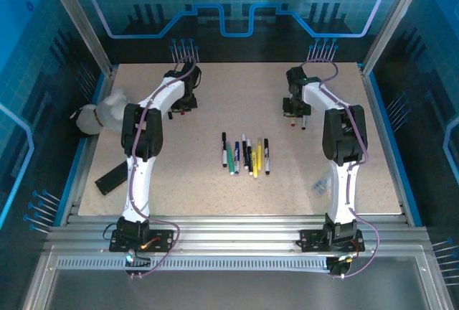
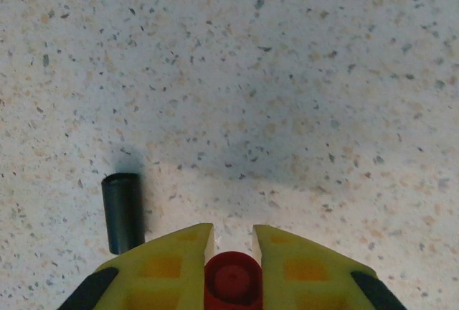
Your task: Open the pen caps
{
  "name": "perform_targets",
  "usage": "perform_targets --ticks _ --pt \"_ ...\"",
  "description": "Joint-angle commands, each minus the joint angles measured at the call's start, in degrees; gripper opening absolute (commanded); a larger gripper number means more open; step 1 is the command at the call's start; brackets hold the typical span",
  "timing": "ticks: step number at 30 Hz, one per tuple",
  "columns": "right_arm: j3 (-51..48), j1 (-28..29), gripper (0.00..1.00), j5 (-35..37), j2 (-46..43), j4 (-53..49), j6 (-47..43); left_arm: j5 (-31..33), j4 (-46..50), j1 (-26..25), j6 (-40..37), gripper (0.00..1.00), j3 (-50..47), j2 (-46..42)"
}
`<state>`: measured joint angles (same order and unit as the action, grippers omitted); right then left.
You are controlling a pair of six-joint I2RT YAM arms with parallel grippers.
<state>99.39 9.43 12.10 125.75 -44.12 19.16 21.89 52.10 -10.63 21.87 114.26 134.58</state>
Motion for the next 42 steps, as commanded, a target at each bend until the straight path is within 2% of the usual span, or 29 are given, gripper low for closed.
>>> perform_targets --ticks 1,8,14,16,24,30,37,42 --pt "0.92 -1.15 0.0 2.35 1.24 -3.08 -0.53 1.75 2.74 1.3 -1.0 0.0 1.93 1.77" --pt "0.06 -1.59 0.0 4.74 1.38 -3.34 -0.01 2.92 3.34 1.67 -0.92 0.0 1.37 2.7" --pt "0.18 -1.61 0.18 6.96 1.87 -4.21 0.5 3.27 3.74 1.85 -1.01 0.17 0.97 2.7" --pt "0.16 -1.61 0.21 7.08 1.77 -4.31 0.6 3.07 3.73 1.87 -1.04 0.23 0.97 2.57" --pt "0.81 -1.61 0.26 8.07 2.03 -5.01 0.79 3.09 3.83 1.84 -1.29 0.33 0.68 1.65" --pt "1.07 -1.62 0.31 8.12 1.68 -5.1 0.96 2.9 3.84 1.84 -1.38 0.33 0.92 0.88" --pt "2.11 -1.52 0.32 7.75 0.19 -5.7 1.54 2.1 4.41 1.84 -1.48 0.34 2.21 -1.01" --pt "1.13 -0.55 0.32 9.24 -5.39 -6.46 1.74 3.63 7.23 1.04 -1.82 0.35 4.5 -4.56"
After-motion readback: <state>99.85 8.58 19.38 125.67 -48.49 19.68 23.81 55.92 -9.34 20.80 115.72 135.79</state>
